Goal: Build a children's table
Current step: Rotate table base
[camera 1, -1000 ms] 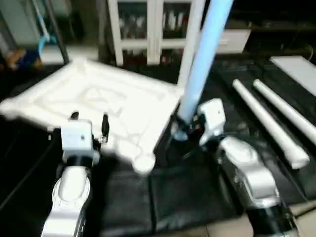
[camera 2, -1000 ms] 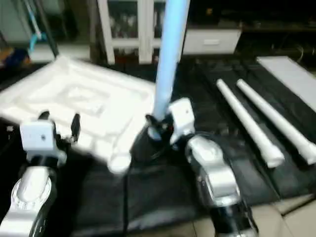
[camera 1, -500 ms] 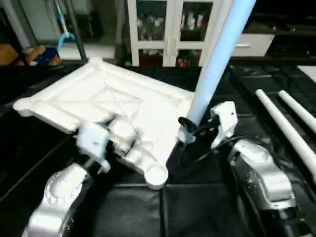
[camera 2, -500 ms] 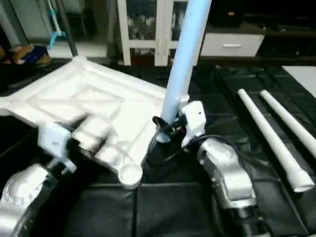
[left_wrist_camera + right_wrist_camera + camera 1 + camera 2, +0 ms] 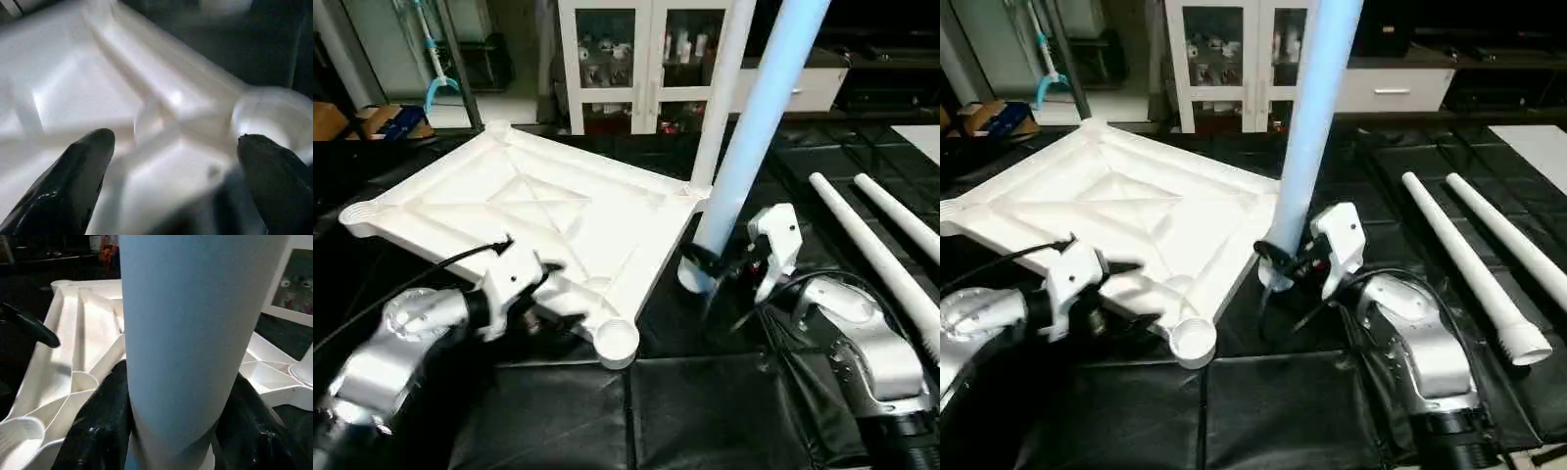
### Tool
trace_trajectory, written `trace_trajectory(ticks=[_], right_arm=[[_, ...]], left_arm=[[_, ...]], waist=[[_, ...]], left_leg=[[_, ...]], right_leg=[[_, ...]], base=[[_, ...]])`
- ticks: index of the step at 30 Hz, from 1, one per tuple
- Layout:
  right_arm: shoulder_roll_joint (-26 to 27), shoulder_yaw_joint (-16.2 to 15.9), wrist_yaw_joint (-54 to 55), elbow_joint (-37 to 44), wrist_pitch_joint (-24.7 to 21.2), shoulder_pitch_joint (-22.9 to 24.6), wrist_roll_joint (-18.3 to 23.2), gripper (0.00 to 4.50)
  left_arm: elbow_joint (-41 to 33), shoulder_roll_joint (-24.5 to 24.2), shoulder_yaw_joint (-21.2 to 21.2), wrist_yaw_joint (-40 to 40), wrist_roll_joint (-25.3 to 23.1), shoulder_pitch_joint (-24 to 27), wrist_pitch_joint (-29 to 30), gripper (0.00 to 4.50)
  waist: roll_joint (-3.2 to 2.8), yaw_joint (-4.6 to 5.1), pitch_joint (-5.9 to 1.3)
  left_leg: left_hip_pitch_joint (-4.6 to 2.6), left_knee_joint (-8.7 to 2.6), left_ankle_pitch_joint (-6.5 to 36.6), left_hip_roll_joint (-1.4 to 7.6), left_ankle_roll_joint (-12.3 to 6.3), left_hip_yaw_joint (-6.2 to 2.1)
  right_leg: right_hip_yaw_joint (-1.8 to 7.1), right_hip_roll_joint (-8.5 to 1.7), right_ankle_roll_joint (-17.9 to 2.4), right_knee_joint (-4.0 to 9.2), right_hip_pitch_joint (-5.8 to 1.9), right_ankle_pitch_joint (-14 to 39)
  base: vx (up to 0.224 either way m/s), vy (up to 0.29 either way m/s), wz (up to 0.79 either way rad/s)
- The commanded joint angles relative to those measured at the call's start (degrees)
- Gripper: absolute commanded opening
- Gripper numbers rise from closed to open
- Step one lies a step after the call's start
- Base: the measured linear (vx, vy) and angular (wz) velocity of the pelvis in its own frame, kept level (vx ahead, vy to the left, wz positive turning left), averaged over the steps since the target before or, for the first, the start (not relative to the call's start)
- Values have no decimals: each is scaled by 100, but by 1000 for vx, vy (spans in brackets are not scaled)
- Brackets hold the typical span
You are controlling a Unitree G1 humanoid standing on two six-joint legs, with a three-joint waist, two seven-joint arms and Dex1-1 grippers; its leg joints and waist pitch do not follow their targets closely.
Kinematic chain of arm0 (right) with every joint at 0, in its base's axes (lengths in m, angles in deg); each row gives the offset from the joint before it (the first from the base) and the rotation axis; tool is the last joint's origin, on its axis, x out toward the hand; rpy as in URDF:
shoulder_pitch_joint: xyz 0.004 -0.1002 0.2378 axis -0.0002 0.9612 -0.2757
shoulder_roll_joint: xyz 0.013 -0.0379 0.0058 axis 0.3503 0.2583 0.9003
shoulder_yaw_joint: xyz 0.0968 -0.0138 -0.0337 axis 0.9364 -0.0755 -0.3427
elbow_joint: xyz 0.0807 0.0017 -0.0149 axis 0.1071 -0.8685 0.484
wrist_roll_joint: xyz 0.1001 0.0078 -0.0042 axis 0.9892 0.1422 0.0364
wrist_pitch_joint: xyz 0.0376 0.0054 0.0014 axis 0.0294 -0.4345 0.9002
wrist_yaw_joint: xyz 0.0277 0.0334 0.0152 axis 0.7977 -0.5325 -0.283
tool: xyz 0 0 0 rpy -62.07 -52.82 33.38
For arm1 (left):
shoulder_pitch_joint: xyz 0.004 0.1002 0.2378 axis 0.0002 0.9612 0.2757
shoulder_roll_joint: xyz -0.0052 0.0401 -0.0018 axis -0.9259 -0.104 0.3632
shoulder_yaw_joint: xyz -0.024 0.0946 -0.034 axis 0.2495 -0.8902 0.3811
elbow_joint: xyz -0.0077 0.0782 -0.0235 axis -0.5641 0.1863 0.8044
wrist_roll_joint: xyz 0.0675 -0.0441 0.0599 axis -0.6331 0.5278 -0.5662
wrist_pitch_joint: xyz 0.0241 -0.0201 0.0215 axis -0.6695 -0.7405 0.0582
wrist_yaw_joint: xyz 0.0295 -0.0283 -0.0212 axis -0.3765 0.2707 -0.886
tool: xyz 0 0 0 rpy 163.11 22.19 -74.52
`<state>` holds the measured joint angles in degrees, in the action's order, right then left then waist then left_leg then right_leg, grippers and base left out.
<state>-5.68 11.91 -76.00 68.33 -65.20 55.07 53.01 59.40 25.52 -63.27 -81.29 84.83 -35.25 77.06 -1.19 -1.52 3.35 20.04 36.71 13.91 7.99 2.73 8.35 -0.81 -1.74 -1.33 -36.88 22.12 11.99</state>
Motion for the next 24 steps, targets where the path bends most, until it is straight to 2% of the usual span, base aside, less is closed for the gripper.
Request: trace_trajectory(ticks=[1,3,5,9,12,13,14,17,19,24], right_arm=[[-24,13,-57,140,-8,0,59,186],[-53,18,-81,137,-7,10,63,186],[-76,6,-116,146,-17,19,94,186],[-88,-47,-164,186,-42,45,111,186],[-73,-166,-262,302,-96,129,134,186],[-69,-182,-268,308,-91,137,127,186],[-61,-194,-267,319,-90,148,126,186],[-51,-208,-251,336,-84,164,120,186],[-51,-208,-247,341,-83,166,114,186],[-57,-205,-243,306,-83,124,106,186]], left_arm=[[93,-110,-58,-184,-55,-102,59,450],[317,-290,-129,-452,-125,-215,13,450],[455,-358,-196,-588,-179,-283,-33,450],[778,-295,-248,-535,-368,-445,-323,450],[1135,-37,-295,-365,-542,-637,-670,450],[1170,-25,-321,-375,-562,-659,-696,450],[1212,-16,-363,-403,-589,-683,-716,421],[1274,-52,-487,-507,-695,-725,-748,413],[1334,-127,-617,-640,-865,-765,-796,386],[1464,-186,-744,-769,-1113,-851,-872,357]], waist=[[-81,2,-349],[-108,-2,-353],[-94,1,-343],[-104,-6,-329],[-93,-28,-329],[-90,-33,-327],[-86,-30,-324],[-93,-21,-319],[-102,-23,-314],[-93,-14,-318]], left_leg=[[-3,-516,617,405,-47,-151],[1,-515,518,426,-79,-149],[-8,-531,573,429,-92,-140],[-20,-543,710,447,-66,-140],[-30,-541,733,453,-59,-129],[-10,-552,689,468,-48,-140],[-2,-555,689,469,-48,-142],[-18,-558,787,470,-30,-138],[-27,-564,825,471,-15,-138],[-5,-559,729,472,-12,-135]], right_leg=[[309,-571,-1212,455,-233,533],[289,-570,-1376,424,-247,218],[282,-560,-1413,429,-248,244],[288,-582,-1434,451,-251,420],[297,-595,-1431,469,-253,505],[299,-613,-1426,462,-269,479],[300,-612,-1414,462,-270,483],[306,-614,-1391,473,-253,611],[309,-607,-1365,486,-238,715],[310,-618,-1391,474,-259,560]], base=[[0,0,0],[0,0,0],[0,0,0],[0,0,0],[0,0,0],[0,0,0],[0,0,0],[0,0,0],[0,0,0],[0,0,0]])
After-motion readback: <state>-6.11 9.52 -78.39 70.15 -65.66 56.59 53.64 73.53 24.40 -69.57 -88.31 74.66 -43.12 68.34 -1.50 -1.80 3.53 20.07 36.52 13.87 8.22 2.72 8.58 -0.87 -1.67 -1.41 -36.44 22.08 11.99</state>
